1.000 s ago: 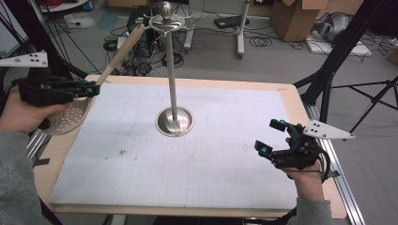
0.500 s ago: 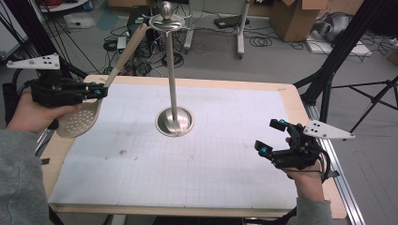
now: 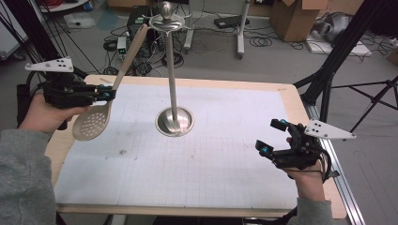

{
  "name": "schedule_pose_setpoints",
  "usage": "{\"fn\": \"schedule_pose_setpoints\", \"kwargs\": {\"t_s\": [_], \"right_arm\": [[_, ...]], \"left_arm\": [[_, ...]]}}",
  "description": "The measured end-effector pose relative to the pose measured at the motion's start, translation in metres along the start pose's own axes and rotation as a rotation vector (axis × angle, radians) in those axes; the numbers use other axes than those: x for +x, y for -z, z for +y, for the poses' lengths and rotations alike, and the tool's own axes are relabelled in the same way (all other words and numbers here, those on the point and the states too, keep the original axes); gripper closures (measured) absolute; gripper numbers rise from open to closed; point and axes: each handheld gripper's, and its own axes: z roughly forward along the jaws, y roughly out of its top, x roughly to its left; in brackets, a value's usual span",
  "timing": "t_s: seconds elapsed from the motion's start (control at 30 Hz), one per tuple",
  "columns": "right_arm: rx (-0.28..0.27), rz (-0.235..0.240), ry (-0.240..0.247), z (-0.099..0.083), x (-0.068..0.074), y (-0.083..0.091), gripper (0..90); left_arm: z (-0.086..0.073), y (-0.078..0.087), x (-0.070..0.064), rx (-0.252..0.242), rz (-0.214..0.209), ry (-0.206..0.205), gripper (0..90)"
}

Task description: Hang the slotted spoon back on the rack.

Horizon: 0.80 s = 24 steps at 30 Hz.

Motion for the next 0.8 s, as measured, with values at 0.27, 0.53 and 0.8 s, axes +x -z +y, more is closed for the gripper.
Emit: {"fn": "schedule_pose_setpoints", "kwargs": {"t_s": [0.27,0.53,0.8], "right_arm": [[-0.004,-0.003,0.003,0.000,0.000,0.001,1.5],[-0.002,-0.003,0.000,0.000,-0.001,0.001,1.5],[-0.001,0.000,0.000,0.000,-0.001,0.001,1.5]], "left_arm": [[0.001,-0.013,-0.001,0.020,0.008,0.004,78.1],[0.001,-0.024,-0.003,0.037,0.026,0.003,78.2],[0.002,-0.036,-0.004,0.055,0.044,-0.005,78.1]]}}
